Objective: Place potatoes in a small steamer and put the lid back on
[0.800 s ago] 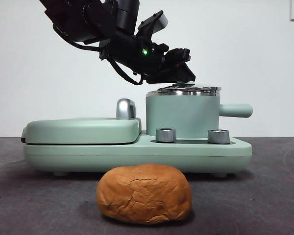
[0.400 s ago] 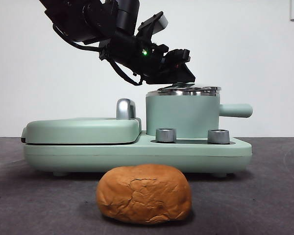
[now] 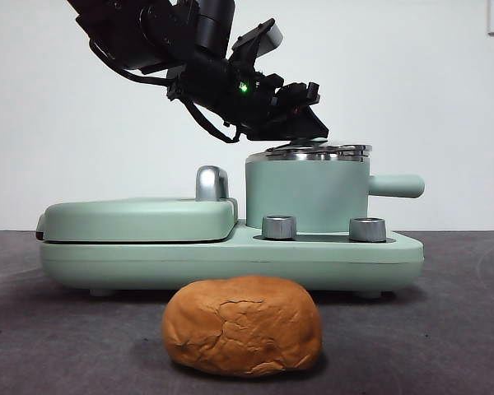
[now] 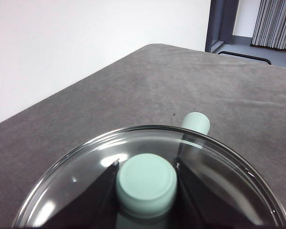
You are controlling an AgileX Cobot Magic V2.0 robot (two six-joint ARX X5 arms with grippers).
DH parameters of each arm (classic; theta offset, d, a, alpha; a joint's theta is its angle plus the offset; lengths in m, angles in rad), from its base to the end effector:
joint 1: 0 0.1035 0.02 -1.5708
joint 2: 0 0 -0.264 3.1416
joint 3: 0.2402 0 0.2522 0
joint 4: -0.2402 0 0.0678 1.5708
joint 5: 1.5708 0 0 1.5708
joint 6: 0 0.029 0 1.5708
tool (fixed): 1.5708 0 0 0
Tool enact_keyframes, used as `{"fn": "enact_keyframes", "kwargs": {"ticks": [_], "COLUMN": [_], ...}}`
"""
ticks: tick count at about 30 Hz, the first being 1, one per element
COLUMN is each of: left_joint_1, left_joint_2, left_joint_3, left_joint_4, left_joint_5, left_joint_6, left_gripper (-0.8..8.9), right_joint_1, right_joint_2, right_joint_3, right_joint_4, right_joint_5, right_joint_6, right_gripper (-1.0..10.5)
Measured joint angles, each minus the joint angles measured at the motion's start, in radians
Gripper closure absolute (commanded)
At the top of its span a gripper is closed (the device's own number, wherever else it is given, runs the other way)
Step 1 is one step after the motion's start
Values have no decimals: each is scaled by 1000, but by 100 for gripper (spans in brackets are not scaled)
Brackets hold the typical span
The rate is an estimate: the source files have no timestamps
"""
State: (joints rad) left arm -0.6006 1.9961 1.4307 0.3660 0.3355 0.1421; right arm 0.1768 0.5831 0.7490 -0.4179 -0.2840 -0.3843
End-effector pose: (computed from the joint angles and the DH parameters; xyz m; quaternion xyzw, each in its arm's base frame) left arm 0.3751 -0.2685 0.2445 0.0762 0.0665 -0.4548 0.8848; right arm 0.1206 0.0298 0.3246 -0.1778 0.0799 0.2463 0.9494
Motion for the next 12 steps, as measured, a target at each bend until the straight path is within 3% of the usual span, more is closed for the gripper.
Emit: {"fn": "enact_keyframes", "kwargs": {"ticks": [12], "left_joint_1": [0], "left_joint_2": [-125], "left_joint_3": [-2], "left_joint_4": [-35], "left_joint_5": [-9], "left_joint_6": [-3], "left_gripper": [799], "right_joint_1": [0], "right_joint_2": [0], "right_joint_3": [0], "right_joint_4": [-11], "right_joint_5": [0], "right_joint_6": [0], "right_gripper": [545]}}
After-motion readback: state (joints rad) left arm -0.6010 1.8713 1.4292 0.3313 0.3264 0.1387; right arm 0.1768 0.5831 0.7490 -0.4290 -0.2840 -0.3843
